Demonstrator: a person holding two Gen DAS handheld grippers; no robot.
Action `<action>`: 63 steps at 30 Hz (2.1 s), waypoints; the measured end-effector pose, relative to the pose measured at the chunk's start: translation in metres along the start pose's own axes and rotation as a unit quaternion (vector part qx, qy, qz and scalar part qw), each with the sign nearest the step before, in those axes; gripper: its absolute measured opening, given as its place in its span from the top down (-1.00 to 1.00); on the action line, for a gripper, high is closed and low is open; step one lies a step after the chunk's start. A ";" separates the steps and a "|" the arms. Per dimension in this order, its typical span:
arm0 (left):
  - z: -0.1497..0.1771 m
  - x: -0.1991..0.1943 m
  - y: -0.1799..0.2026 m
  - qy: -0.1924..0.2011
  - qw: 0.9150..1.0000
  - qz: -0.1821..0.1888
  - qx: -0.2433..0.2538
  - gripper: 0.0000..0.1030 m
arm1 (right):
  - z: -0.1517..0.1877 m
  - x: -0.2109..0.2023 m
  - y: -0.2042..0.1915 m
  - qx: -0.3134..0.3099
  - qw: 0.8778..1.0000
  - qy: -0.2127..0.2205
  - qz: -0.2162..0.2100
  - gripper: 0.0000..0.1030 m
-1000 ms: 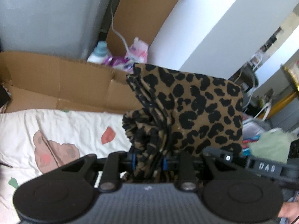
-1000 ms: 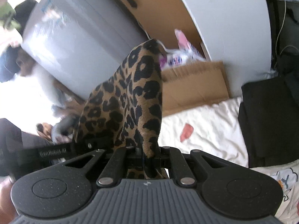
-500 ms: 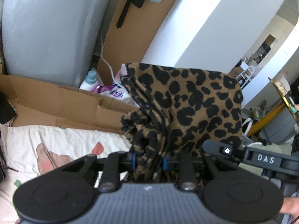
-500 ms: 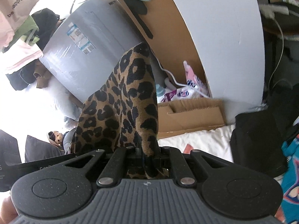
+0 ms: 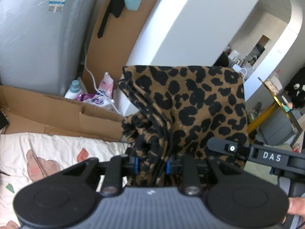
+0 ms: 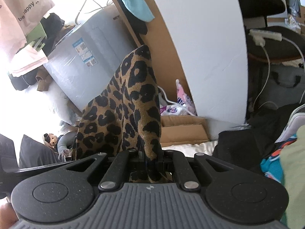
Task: Fold clothes
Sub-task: 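Carry the held leopard skirt with both tools toward the clothes pile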
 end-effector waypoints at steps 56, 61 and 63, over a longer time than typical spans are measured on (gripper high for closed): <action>0.160 0.317 0.020 -0.019 0.999 0.047 0.016 0.49 | 0.140 0.153 0.255 -0.028 0.976 0.044 0.212 0.89; 0.164 0.363 -0.003 -0.037 0.998 0.056 0.017 0.49 | 0.154 0.195 0.279 -0.034 0.974 0.038 0.219 0.89; 0.164 0.379 -0.013 -0.043 0.997 0.060 0.014 0.49 | 0.157 0.212 0.286 -0.041 0.974 0.035 0.220 0.89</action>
Point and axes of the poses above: each gripper's, at about its wrist camera, not at the fingertips, and x roughly the way its jaws point, y to its right, z to its underside, the point moved 5 cm from there along x, roughly the way its jaws point, and after that the axes turned 1 degree about -y, right-handed, at the moved point
